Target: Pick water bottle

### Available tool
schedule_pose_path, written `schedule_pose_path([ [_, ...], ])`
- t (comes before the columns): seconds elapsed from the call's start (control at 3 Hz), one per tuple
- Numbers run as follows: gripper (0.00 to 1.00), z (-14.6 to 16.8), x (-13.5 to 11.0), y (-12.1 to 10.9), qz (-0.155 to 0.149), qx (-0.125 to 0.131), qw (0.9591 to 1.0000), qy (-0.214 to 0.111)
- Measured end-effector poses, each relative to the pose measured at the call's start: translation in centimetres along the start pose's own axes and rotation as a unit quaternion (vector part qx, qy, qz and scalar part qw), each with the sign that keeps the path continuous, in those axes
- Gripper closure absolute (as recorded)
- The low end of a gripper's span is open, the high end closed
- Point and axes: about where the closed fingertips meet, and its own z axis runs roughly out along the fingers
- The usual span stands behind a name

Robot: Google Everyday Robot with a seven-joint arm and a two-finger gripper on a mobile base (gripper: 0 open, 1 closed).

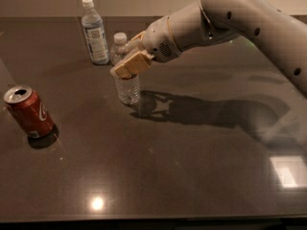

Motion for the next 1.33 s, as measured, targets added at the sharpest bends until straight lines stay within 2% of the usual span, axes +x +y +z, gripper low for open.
schedule_pose_path([
  [0.33, 0.64, -0.7, -0.7, 0.0, 0.003, 0.002, 0.9999, -0.011],
  [0.67, 0.88, -2.7, -2.7, 0.4, 0.006, 0.000, 0.9996, -0.027],
  [1.0, 1.00, -5.4, -5.6, 1.0, 0.002, 0.001, 0.9993, -0.037],
  [1.33, 1.00, -10.7, -11.5, 1.8, -0.016, 0.027, 0.9990, -0.032],
])
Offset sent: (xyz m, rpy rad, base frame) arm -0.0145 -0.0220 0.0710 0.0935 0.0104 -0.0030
